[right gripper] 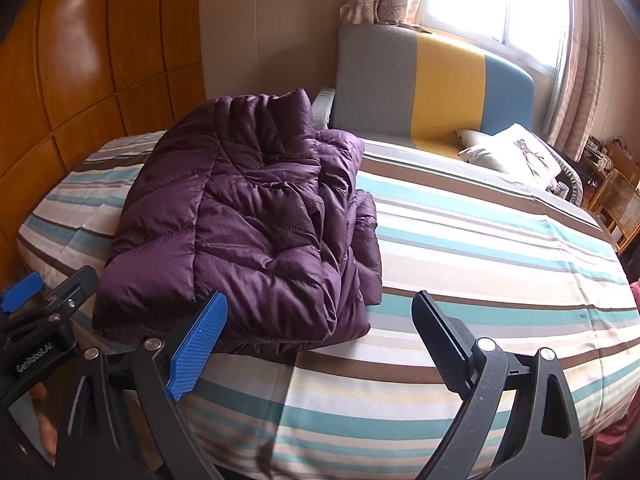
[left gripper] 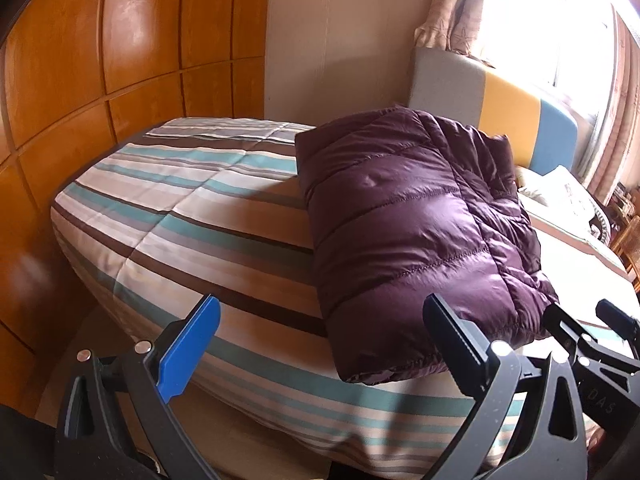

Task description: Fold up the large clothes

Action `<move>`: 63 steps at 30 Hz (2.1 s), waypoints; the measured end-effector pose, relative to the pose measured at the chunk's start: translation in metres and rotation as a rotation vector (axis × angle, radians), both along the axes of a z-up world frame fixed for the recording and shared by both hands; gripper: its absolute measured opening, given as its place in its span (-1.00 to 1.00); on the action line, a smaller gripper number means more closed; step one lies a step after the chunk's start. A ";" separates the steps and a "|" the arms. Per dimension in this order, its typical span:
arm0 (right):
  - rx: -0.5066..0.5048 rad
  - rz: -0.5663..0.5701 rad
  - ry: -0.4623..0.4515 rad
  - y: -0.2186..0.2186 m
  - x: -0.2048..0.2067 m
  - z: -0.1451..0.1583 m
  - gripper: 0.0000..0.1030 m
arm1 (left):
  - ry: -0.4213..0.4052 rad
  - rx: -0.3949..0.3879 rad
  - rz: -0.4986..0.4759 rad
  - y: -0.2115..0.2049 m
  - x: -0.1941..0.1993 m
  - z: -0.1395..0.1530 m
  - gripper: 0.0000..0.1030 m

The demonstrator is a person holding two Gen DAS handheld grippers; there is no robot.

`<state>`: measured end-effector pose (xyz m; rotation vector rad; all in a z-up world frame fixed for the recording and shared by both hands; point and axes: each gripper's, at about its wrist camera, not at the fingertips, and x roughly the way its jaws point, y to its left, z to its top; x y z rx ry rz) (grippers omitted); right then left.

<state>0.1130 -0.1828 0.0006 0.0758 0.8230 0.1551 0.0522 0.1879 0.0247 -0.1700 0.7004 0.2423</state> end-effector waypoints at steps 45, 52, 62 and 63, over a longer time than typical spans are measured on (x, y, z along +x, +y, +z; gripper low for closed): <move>-0.014 0.003 -0.038 -0.002 -0.010 0.008 0.81 | -0.016 0.020 0.011 -0.008 -0.005 0.007 0.96; -0.021 0.011 -0.044 0.001 -0.011 0.008 0.81 | -0.027 0.022 0.014 -0.008 -0.007 0.010 0.96; -0.015 0.017 -0.045 0.002 -0.010 0.009 0.81 | -0.039 0.029 0.007 -0.011 -0.009 0.013 0.96; -0.016 0.017 -0.045 0.003 -0.010 0.009 0.81 | -0.040 0.027 0.006 -0.011 -0.009 0.013 0.96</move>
